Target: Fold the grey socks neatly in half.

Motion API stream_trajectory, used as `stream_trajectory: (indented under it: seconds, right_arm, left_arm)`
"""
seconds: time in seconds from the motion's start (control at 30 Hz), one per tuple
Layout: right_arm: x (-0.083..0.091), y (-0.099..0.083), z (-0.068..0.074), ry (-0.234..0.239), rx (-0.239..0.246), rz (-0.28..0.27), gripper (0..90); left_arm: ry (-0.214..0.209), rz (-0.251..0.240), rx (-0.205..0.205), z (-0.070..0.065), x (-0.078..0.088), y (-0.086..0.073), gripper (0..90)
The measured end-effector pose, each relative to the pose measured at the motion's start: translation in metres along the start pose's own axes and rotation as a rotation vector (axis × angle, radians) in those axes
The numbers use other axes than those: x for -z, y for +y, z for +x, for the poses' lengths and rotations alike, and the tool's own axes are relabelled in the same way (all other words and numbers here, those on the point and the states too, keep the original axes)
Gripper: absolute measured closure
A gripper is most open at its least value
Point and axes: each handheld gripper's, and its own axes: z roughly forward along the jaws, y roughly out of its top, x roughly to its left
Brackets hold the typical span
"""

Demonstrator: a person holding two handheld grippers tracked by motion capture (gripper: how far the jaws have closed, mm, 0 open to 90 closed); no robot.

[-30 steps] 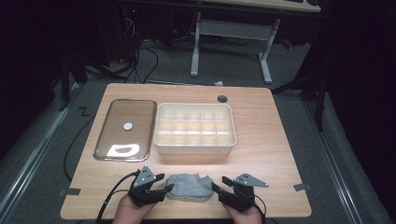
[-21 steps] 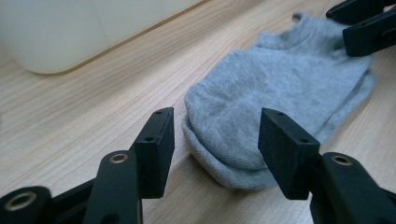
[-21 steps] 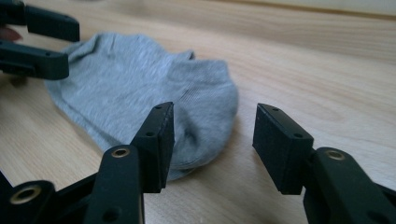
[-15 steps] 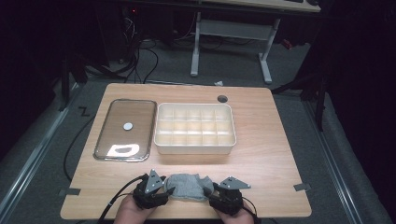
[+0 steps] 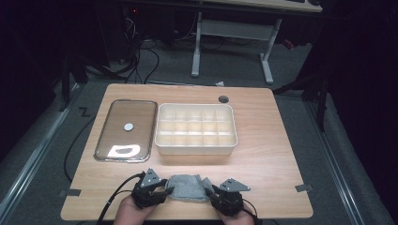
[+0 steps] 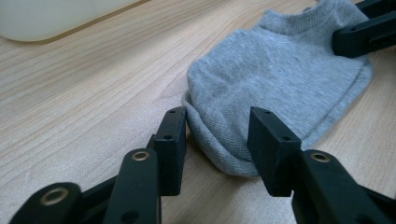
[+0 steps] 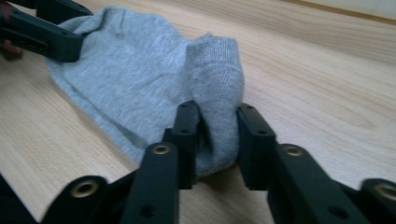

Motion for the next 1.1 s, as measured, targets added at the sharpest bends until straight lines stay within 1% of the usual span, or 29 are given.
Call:
stream_trajectory:
  seconds: [0.1, 0.13, 0.17, 0.23, 0.27, 0.3, 0.37, 0.4, 0.47, 0.5, 0.53, 0.57, 0.6, 0.63, 0.67, 0.73, 0.77, 0.8, 0.87, 0.97, 1.03, 1.1]
  right_arm:
    - [0.0, 0.0, 0.0, 0.018, 0.007, -0.001, 83.7]
    - [0.0, 0.0, 0.0, 0.018, 0.007, -0.001, 83.7]
    - [0.001, -0.001, 0.001, 0.016, 0.012, -0.008, 84.7]
    - [0.001, -0.001, 0.0, 0.011, 0.016, -0.012, 85.0]
    - [0.002, 0.001, -0.003, -0.001, 0.015, -0.022, 85.2]
    - [0.002, 0.001, -0.003, -0.001, 0.015, -0.022, 85.2]
    - [0.004, 0.005, -0.008, -0.011, 0.0, -0.033, 85.2]
    - [0.005, 0.008, -0.012, -0.014, -0.006, -0.039, 85.2]
    - [0.006, 0.013, -0.018, -0.019, -0.003, -0.047, 85.2]
    - [0.006, 0.014, -0.021, -0.016, 0.0, -0.05, 85.2]
    - [0.006, 0.017, -0.026, -0.019, -0.011, -0.056, 85.2]
    - [0.006, 0.017, -0.029, -0.018, -0.007, -0.056, 85.2]
    - [0.005, 0.017, -0.03, -0.014, -0.017, -0.055, 85.2]
    - [0.005, 0.017, -0.03, -0.012, -0.017, -0.052, 85.2]
    - [0.005, 0.017, -0.03, -0.012, -0.017, -0.052, 85.2]
    - [0.004, 0.016, -0.031, -0.005, -0.011, -0.05, 85.2]
    - [0.004, 0.015, -0.031, -0.002, -0.017, -0.046, 85.2]
    - [0.003, 0.014, -0.031, 0.002, -0.014, -0.044, 85.2]
    - [0.003, 0.014, -0.032, 0.006, -0.011, -0.041, 85.2]
    - [0.003, 0.012, -0.033, 0.011, -0.019, -0.041, 85.2]
    - [0.003, 0.011, -0.034, 0.012, -0.032, -0.042, 85.1]
    - [0.003, 0.011, -0.036, 0.017, -0.045, -0.05, 85.1]
  left_arm:
    - [0.001, 0.0, -0.013, -0.002, 0.0, 0.0, 59.7]
    - [0.005, -0.003, -0.016, -0.003, 0.0, 0.0, 59.7]
    - [0.008, -0.006, -0.027, -0.004, 0.0, 0.001, 60.3]
    - [0.017, -0.014, -0.031, -0.005, 0.0, 0.003, 60.6]
    - [0.018, -0.019, -0.029, -0.005, -0.001, 0.004, 61.2]
    - [0.016, -0.027, -0.024, -0.006, -0.002, 0.006, 61.2]
    - [0.015, -0.036, -0.018, -0.008, -0.006, 0.01, 61.0]
    - [0.021, -0.038, -0.018, -0.009, -0.008, 0.012, 60.0]
    - [0.036, -0.052, -0.015, -0.01, -0.008, 0.018, 55.9]
    - [0.041, -0.069, -0.017, -0.011, -0.008, 0.021, 55.8]
    - [0.047, -0.099, -0.048, -0.016, -0.005, 0.029, 62.9]
    - [0.047, -0.099, -0.048, -0.016, -0.005, 0.029, 72.3]
    - [0.053, -0.131, -0.079, -0.021, -0.006, 0.038, 78.3]
    - [0.047, -0.134, -0.079, -0.023, -0.009, 0.043, 82.6]
    - [0.047, -0.134, -0.079, -0.023, -0.009, 0.043, 85.6]
    - [0.039, -0.118, -0.087, -0.026, -0.019, 0.054, 87.1]
    - [0.031, -0.1, -0.09, -0.029, -0.027, 0.06, 87.3]
    - [0.029, -0.089, -0.092, -0.03, -0.032, 0.064, 87.3]
    - [0.034, -0.056, -0.093, -0.032, -0.048, 0.071, 87.0]
    - [0.042, -0.003, -0.086, -0.033, -0.066, 0.074, 87.0]
    - [0.038, 0.03, -0.09, -0.034, -0.073, 0.072, 89.4]
    - [0.035, 0.045, -0.102, -0.038, -0.075, 0.069, 89.9]
